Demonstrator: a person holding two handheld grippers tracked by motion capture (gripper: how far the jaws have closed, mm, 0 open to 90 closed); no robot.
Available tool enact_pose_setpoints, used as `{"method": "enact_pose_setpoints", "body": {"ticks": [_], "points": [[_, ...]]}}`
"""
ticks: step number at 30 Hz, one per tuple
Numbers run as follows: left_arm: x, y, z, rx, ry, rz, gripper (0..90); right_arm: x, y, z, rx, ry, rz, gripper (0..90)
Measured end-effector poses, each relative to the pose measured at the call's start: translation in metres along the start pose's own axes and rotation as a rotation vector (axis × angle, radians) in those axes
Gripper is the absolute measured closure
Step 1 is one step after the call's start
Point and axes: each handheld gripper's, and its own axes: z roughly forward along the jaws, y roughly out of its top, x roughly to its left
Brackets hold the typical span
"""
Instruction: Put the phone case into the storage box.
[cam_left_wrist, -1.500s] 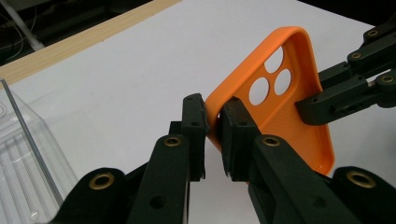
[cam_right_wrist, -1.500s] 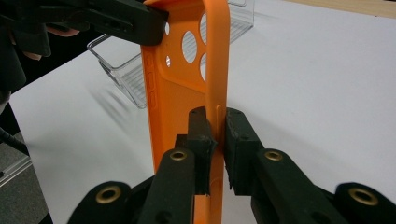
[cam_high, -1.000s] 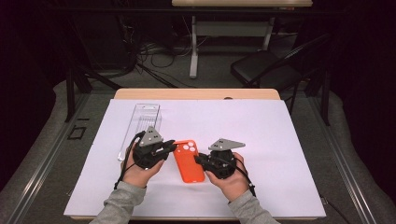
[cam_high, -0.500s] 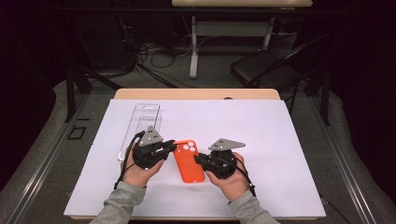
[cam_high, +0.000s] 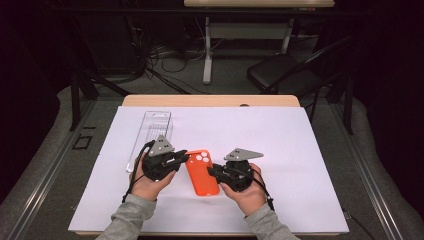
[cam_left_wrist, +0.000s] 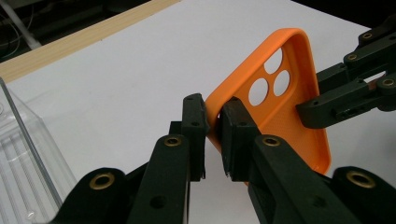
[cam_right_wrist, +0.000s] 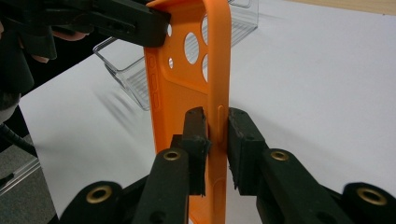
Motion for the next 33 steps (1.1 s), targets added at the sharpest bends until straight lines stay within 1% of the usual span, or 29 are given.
{"method": "enact_pose_setpoints", "body": {"ticks": [4, 12, 16, 18, 21, 26, 27, 30, 33], "points": [[0.000, 0.000, 0.000, -0.001, 0.006, 0.004, 81.6, -0.001, 0.000, 0.000, -0.009, 0.009, 0.002, 72.3], [0.003, -0.001, 0.000, 0.002, 0.016, 0.002, 81.6, -0.005, 0.000, -0.003, -0.056, 0.004, -0.037, 62.6], [0.004, -0.001, 0.000, 0.004, 0.021, 0.001, 81.6, -0.006, 0.001, -0.006, -0.076, 0.005, -0.045, 59.4], [0.005, -0.001, -0.001, 0.002, 0.022, -0.002, 81.6, -0.007, 0.002, -0.006, -0.078, -0.001, -0.054, 57.8], [0.006, -0.001, -0.002, -0.001, 0.024, -0.002, 81.6, -0.010, 0.002, -0.007, -0.064, -0.005, -0.056, 55.1], [0.008, 0.000, -0.005, -0.005, 0.026, -0.005, 81.6, -0.017, 0.004, -0.007, -0.040, 0.009, -0.052, 46.9], [0.008, 0.000, -0.005, -0.007, 0.029, -0.006, 81.6, -0.018, 0.004, -0.007, -0.045, 0.006, -0.053, 46.2], [0.008, 0.000, -0.005, -0.009, 0.029, -0.007, 81.6, -0.021, 0.004, -0.009, -0.058, 0.000, -0.080, 46.0], [0.009, 0.000, -0.006, -0.009, 0.028, -0.005, 81.6, -0.022, 0.005, -0.010, -0.056, 0.000, -0.083, 44.2]]}}
